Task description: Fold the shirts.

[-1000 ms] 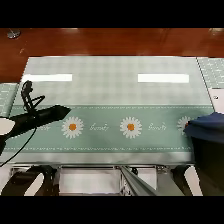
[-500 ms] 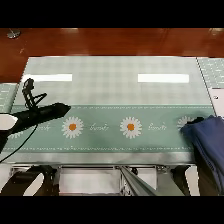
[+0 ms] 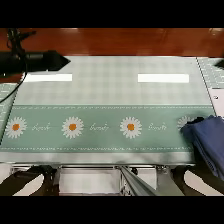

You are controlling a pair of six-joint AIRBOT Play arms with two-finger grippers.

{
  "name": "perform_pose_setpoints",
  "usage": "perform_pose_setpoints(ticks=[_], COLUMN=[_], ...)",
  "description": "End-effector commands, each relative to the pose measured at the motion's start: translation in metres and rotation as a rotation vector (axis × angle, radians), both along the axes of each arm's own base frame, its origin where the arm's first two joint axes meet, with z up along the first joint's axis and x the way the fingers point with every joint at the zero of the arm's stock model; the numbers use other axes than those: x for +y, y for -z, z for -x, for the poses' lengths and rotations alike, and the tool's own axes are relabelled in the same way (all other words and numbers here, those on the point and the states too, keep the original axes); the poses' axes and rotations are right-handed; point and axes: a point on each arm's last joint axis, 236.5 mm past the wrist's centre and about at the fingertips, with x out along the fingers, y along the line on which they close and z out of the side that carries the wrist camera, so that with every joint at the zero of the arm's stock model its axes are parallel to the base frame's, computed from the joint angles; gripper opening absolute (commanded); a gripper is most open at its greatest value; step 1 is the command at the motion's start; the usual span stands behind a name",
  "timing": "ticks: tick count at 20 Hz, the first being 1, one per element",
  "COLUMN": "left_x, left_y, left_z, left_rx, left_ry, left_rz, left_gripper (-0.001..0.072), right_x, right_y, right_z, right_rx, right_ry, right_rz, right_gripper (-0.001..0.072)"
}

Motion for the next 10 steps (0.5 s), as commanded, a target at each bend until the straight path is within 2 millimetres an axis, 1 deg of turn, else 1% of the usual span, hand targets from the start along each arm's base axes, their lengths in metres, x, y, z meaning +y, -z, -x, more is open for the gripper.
perform_pose_setpoints(ticks=[1,2,3,4,5,6,7,10], left_x=[-0.002,0.007,0.024,0.044,0.059,0.067,0.070,0.072], left_y=[0.017,0.049,0.089,0.129,0.159,0.177,0.185,0.179], left_z=[-0.019,-0.020,-0.021,-0.018,-0.011,-0.004,-0.003,-0.012], left_rx=[0.023,0.087,0.152,0.237,0.328,0.411,0.453,0.415], left_ry=[-0.006,-0.035,-0.069,-0.110,-0.137,-0.160,-0.179,-0.180], left_rz=[-0.170,-0.223,-0.294,-0.357,-0.390,-0.383,-0.363,-0.361], left_gripper=[0.0018,0.0018,0.0018,0.0018,0.0018,0.0019,0.0019,0.0019], right_x=[0.129,0.129,0.124,0.118,0.112,0.107,0.103,0.091], right_y=[0.080,0.117,0.146,0.171,0.188,0.198,0.201,0.201], right_z=[-0.035,-0.034,-0.031,-0.026,-0.020,-0.017,-0.018,-0.022], right_rx=[0.057,0.130,0.199,0.275,0.341,0.380,0.389,0.389], right_ry=[-0.331,-0.364,-0.343,-0.332,-0.313,-0.292,-0.279,-0.252], right_rz=[0.146,0.267,0.331,0.359,0.362,0.360,0.358,0.351], right_gripper=[0.0025,0.0024,0.0024,0.0023,0.0023,0.0023,0.0024,0.0024])
